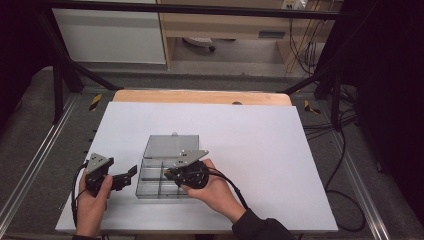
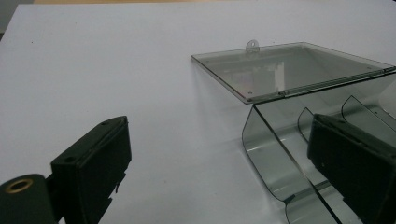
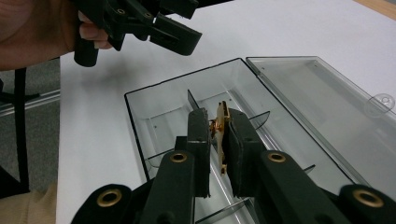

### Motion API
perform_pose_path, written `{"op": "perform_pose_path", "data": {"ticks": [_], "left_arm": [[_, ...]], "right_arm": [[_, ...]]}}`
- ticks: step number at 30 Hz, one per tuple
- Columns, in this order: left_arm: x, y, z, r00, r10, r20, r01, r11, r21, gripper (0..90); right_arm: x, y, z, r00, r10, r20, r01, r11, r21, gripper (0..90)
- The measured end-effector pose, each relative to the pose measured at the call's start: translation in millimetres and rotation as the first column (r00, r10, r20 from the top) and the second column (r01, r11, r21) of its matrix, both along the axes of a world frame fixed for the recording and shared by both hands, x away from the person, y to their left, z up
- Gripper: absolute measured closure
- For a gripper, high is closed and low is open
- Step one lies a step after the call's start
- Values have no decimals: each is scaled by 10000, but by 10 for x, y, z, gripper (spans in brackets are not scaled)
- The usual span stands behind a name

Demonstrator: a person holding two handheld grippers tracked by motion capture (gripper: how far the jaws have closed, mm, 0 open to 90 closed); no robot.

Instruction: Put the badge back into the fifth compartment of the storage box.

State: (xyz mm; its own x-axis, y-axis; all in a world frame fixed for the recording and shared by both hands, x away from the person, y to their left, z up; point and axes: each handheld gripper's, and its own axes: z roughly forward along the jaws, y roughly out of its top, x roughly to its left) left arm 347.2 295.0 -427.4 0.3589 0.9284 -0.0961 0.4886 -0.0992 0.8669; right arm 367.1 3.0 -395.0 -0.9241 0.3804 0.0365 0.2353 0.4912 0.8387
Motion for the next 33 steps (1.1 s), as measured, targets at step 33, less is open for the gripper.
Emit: {"op": "perform_pose_path", "data": {"ticks": [33], "left_arm": [[5, -8, -8, 10000, -29, -65, 30, 10000, 24, 64]], "right_arm": [[3, 34, -129, 9994, 73, -349, -86, 9992, -391, 810]]}}
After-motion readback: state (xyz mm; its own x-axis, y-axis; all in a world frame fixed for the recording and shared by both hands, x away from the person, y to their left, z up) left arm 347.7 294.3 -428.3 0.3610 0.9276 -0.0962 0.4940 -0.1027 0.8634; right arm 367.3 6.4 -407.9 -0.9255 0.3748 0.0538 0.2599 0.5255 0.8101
